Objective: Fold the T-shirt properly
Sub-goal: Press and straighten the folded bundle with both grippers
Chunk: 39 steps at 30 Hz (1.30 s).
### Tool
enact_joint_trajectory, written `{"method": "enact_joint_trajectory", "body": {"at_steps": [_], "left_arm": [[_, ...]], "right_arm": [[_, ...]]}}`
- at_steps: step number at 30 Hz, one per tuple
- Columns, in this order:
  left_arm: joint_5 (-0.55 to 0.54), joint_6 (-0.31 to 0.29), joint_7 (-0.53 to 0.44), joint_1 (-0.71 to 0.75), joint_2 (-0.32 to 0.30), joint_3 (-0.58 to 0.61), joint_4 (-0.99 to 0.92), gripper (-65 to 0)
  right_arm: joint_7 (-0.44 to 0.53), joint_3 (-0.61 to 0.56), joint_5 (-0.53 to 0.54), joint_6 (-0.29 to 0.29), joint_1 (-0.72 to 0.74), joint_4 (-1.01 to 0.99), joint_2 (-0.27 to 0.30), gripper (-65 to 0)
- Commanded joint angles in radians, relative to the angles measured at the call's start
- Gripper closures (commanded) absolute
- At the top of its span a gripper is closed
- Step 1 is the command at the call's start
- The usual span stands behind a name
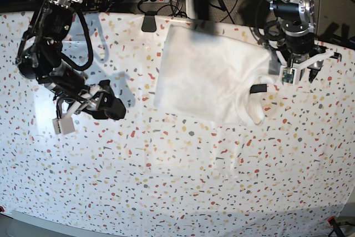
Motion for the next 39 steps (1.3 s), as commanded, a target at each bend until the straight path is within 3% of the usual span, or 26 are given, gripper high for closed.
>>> {"method": "enact_joint_trajectory", "body": {"at_steps": [1, 4, 8, 10, 12, 19, 22, 24, 30, 36, 39], "left_arm": [[-0.013, 0.011, -0.02, -0.005, -0.01, -0.003, 0.016, -19.6], [-0.16, -0.02, -0.069, -0.003, -0.009, -0.002, 0.016, -15.6], [-0.351, -0.095, -0.113, -0.003, -0.009, -0.002, 0.016, 0.0], [-0.42, -0.11, -0.143, -0.002, -0.009, -0.002, 0.015, 0.0], [-0.485, -0.11, -0.169, -0.001, -0.009, -0.002, 0.015, 0.0], [-0.6, -0.119, -0.387, 0.008, -0.006, -0.002, -0.105, 0.0], [-0.6, -0.179, -0.442, -0.01, 0.035, -0.002, -0.224, 0.0], [-0.597, -0.186, -0.459, -0.033, 0.069, -0.002, -0.299, 0.0], [-0.596, -0.198, -0.504, -0.163, 0.156, -0.002, -0.455, 0.0], [-0.702, -0.362, -0.563, -0.309, 0.226, -0.002, -0.579, 0.0], [-0.701, -0.404, -0.588, -0.381, 0.281, -0.002, -0.67, 0.0]], "right_arm": [[0.016, -0.023, 0.028, 0.009, 0.015, 0.018, 0.007, -34.2], [0.028, -0.12, 0.011, 0.009, 0.017, 0.018, 0.007, -32.5], [0.186, -0.275, -0.18, 0.009, 0.027, 0.017, -0.002, -12.0], [0.304, -0.344, -0.294, 0.009, 0.037, 0.011, -0.013, -0.7], [0.376, -0.404, -0.398, 0.009, 0.057, -0.008, -0.029, 0.0], [0.387, -0.526, -0.596, 0.009, 0.187, -0.275, -0.114, 0.0], [0.396, -0.517, -0.688, 0.009, 0.21, -0.36, -0.126, 0.0], [0.421, -0.503, -0.741, 0.009, 0.202, -0.364, -0.122, 0.0], [0.422, -0.423, -0.732, 0.009, 0.162, -0.354, -0.066, 0.0], [0.425, -0.369, -0.685, 0.009, 0.027, -0.231, -0.042, 0.0], [0.507, -0.383, -0.686, 0.009, -0.055, -0.174, -0.049, 0.0]]}}
